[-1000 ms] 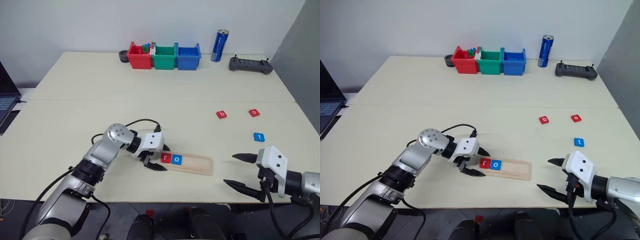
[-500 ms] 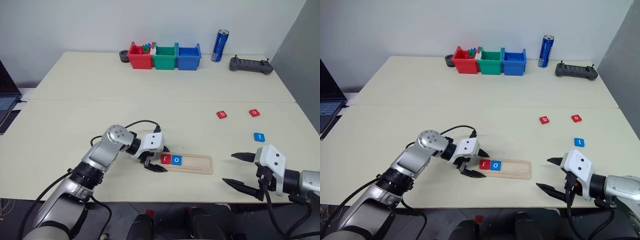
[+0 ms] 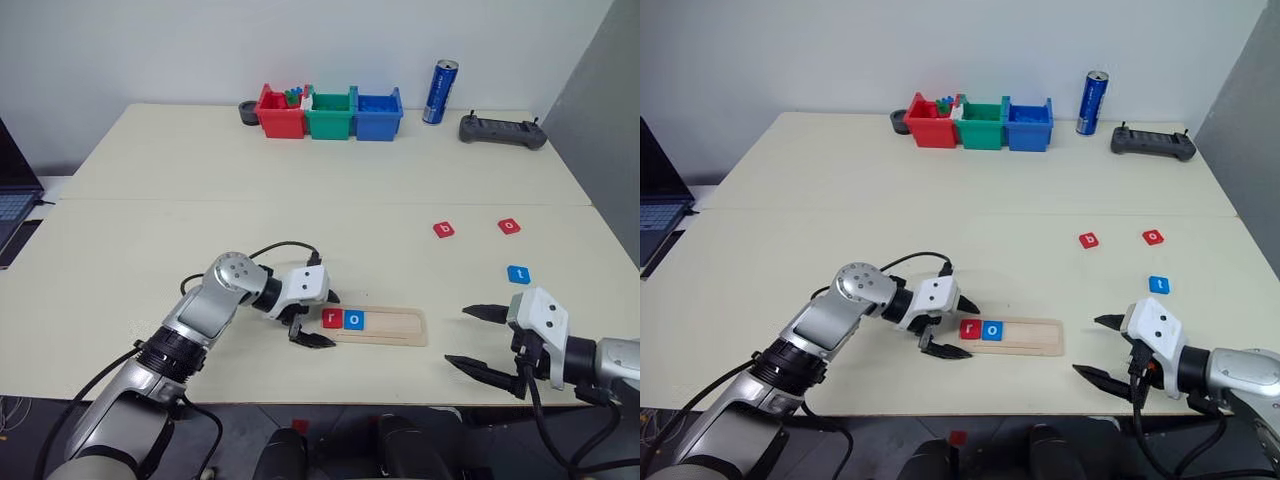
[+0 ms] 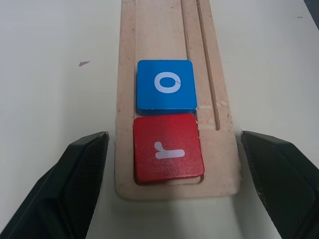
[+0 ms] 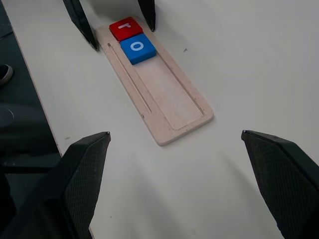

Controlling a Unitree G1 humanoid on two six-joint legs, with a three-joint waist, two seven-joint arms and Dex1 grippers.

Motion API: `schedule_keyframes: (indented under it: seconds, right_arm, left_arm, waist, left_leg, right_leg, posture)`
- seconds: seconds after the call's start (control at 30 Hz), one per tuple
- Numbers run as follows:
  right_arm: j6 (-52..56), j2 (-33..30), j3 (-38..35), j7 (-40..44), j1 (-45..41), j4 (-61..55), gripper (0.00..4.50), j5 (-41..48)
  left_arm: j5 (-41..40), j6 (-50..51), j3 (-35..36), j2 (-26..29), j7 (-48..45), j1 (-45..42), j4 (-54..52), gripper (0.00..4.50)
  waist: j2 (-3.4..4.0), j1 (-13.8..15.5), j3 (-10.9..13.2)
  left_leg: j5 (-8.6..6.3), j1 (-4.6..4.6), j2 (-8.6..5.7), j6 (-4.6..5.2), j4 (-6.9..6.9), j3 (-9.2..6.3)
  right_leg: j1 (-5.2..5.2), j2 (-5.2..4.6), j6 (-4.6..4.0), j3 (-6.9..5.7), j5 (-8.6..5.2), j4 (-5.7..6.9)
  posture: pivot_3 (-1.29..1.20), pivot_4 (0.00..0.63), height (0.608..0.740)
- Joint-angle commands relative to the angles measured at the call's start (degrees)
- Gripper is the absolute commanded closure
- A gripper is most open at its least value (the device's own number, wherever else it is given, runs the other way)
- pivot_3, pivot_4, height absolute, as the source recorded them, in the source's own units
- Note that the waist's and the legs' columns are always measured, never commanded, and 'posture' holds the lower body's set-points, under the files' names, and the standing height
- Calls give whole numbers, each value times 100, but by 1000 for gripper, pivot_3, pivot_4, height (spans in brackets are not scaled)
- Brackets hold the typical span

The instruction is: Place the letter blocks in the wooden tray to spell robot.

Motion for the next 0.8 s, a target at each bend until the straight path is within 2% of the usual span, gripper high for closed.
schedule_keyframes:
  seconds: [0.03, 0.27, 0.53, 0.7, 0.8]
  right_arm:
    - [-147, -32, -96, 60, -96, -13, 0, -17]
    - [-263, 81, -192, -52, -212, 101, 0, -65]
    - [-210, 315, -316, -324, -246, 246, 0, -22]
    - [510, 706, -400, -1439, -548, 499, 0, -256]
    - [779, 768, -446, -1771, -811, 579, 0, -274]
  left_arm:
    - [-50, 26, 242, 131, 129, 147, -80, 53]
    - [-288, -2, 873, 254, 578, 432, -347, 53]
    - [-791, 449, 1556, 440, 897, 949, -1220, 53]
    - [-1447, 933, 1990, 664, 807, 1433, -1851, 53]
    - [-1844, 1196, 2213, 734, 771, 1555, -2046, 53]
  waist:
    - [0, -4, 0]
    - [-1, 1, 1]
    - [-1, 33, 1]
    - [0, 38, 1]
    - [0, 44, 1]
  left_leg:
    - [0, 0, 0, 0, 0, 0]
    - [0, -2, 1, 0, -1, -2]
    - [0, -5, 1, 0, -2, -1]
    - [0, -4, 3, -1, -3, 0]
    - [0, -5, 2, -1, -3, 1]
  right_leg:
    - [0, 0, 0, 0, 0, 0]
    - [-2, 0, 0, -2, 0, 0]
    - [-3, -3, -2, -1, 1, -2]
    - [-6, -3, -5, -1, 2, 0]
    - [-8, -4, -5, -1, 3, -1]
  posture:
    - [0, 150, 740]
    - [0, 150, 740]
    - [0, 150, 740]
    - [0, 150, 740]
    - [0, 150, 740]
